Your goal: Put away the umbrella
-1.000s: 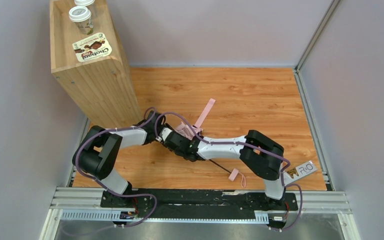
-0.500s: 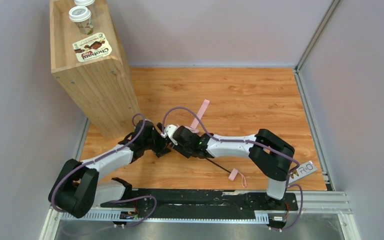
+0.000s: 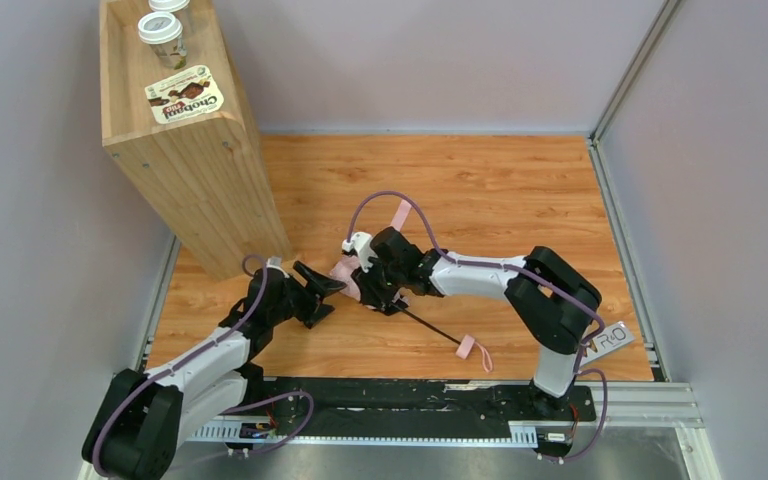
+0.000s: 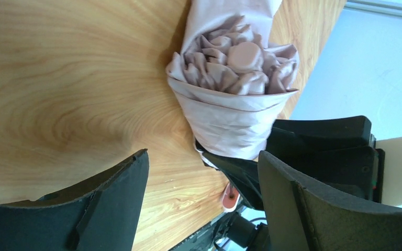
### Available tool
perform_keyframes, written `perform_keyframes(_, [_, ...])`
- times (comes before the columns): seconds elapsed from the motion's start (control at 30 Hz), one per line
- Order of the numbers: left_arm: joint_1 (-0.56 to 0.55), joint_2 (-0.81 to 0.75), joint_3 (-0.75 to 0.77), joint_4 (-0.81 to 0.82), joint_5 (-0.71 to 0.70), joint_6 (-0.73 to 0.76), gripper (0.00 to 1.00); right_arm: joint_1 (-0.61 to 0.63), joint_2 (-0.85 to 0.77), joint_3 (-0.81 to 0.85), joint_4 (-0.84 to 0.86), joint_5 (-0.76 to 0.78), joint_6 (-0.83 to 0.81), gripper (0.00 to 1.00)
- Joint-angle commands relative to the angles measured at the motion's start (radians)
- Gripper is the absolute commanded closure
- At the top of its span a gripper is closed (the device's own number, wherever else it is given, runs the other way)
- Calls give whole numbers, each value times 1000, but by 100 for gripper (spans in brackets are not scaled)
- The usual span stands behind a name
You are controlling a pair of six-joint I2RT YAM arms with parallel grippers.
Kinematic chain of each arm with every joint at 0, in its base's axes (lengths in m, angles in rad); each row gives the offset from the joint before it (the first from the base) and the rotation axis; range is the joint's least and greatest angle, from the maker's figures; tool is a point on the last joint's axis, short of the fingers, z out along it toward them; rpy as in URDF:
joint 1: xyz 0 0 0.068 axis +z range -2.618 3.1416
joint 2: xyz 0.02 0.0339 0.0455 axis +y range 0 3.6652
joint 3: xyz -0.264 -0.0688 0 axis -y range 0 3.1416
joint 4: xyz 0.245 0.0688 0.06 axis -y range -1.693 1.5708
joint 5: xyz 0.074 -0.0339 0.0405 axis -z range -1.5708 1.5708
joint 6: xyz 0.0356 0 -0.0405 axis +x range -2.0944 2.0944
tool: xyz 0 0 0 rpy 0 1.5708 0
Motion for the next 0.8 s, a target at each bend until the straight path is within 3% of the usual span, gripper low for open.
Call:
perform_keyframes(0.0, [6,-5,-27,106,-7,-82,17,-41,41,-45,-143,-278,68,100])
perform_keyframes(0.13, [4,61,-44,241,-33,-182,17,-89,68,-25,-154,-418,68,100])
perform_keyframes(0.3, [-13,217,16,327,-13,-250,17,-118,101,13,-183,-467,66,100])
perform_keyframes(0.43, [-70,253,72,181,-31,-290,16,-121,113,47,-209,-444,65,100])
perform_keyframes(0.63, [-140,280,213,-103,-148,-215,16,-118,133,99,-266,-424,28,100])
perform_keyframes(0.77, [-140,369,342,-456,-200,-195,16,-120,124,122,-296,-420,28,100])
